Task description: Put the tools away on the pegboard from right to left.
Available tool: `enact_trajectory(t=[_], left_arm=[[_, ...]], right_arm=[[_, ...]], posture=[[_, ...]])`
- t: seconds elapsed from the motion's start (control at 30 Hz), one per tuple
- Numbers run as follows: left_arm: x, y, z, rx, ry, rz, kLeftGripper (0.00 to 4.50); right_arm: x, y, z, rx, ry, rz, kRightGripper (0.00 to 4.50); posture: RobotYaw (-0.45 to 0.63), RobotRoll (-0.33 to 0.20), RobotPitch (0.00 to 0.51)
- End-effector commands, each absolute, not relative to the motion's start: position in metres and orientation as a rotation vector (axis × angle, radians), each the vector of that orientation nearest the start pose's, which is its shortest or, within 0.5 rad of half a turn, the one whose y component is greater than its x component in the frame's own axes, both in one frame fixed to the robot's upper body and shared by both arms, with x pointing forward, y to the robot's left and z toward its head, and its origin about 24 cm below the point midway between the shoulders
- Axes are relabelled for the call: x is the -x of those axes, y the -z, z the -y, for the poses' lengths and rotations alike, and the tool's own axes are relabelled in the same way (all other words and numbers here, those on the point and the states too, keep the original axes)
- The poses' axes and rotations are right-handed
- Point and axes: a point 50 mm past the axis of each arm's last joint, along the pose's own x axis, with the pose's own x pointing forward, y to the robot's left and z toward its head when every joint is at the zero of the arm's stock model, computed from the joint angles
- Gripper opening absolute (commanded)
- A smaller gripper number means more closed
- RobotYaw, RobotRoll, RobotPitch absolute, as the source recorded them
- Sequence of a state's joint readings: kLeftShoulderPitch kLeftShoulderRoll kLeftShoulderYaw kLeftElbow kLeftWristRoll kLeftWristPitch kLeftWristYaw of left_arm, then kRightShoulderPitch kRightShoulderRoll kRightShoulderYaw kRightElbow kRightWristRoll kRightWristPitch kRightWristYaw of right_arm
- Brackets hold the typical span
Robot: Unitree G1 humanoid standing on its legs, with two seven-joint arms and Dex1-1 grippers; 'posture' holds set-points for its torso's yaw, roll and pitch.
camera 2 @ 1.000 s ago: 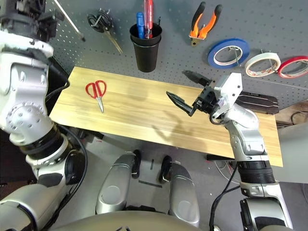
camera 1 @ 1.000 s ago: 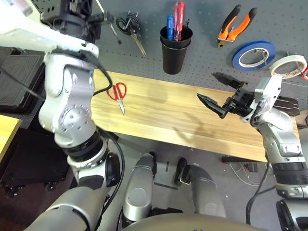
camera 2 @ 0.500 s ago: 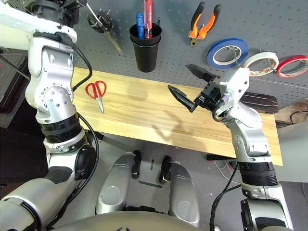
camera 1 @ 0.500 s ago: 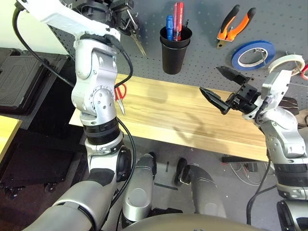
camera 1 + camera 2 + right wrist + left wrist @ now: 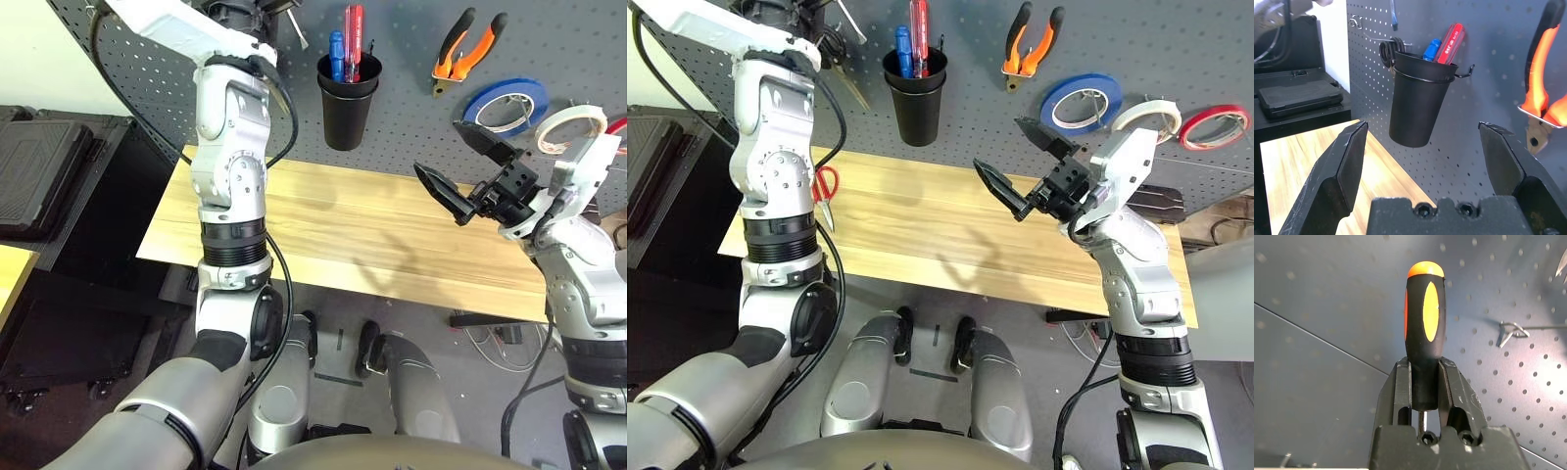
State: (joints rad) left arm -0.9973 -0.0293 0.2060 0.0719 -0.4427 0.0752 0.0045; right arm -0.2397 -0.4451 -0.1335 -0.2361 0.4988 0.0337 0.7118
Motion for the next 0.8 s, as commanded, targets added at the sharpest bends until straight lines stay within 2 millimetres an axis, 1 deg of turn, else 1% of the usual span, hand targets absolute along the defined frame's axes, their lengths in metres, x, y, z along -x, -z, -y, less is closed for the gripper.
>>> enact_trajectory(t=[0.03,0.17,0.3,0.47,0.6,0.73,0.8], left_arm=[[-0.338,-0.32,-0.092,0.518,0.342,0.786,0.56],[-0.344,-0.313,-0.087,0.51,0.346,0.772,0.56],[-0.35,-0.301,-0.087,0.463,0.347,0.754,0.56],[-0.351,-0.293,-0.087,0.412,0.361,0.741,0.56],[-0.353,-0.278,-0.084,0.353,0.366,0.712,0.56],[-0.354,-0.27,-0.084,0.324,0.364,0.692,0.56],[-0.354,-0.267,-0.085,0.314,0.366,0.686,1.09]], right_arm=[[-0.256,-0.18,0.194,0.118,-0.73,0.465,4.5],[-0.253,-0.18,0.194,0.117,-0.715,0.464,4.5],[-0.252,-0.181,0.194,0.121,-0.701,0.466,4.5],[-0.25,-0.18,0.193,0.12,-0.696,0.465,4.5],[-0.251,-0.18,0.193,0.118,-0.692,0.465,4.5],[-0.251,-0.18,0.192,0.118,-0.691,0.466,4.5],[-0.251,-0.18,0.192,0.119,-0.691,0.466,4.5]], posture=[[0.08,0.0,0.221],[0.06,0.0,0.221],[0.04,0.0,0.224],[0.04,0.0,0.229],[0.04,0.0,0.232],[0.04,0.0,0.234],[0.04,0.0,0.234]])
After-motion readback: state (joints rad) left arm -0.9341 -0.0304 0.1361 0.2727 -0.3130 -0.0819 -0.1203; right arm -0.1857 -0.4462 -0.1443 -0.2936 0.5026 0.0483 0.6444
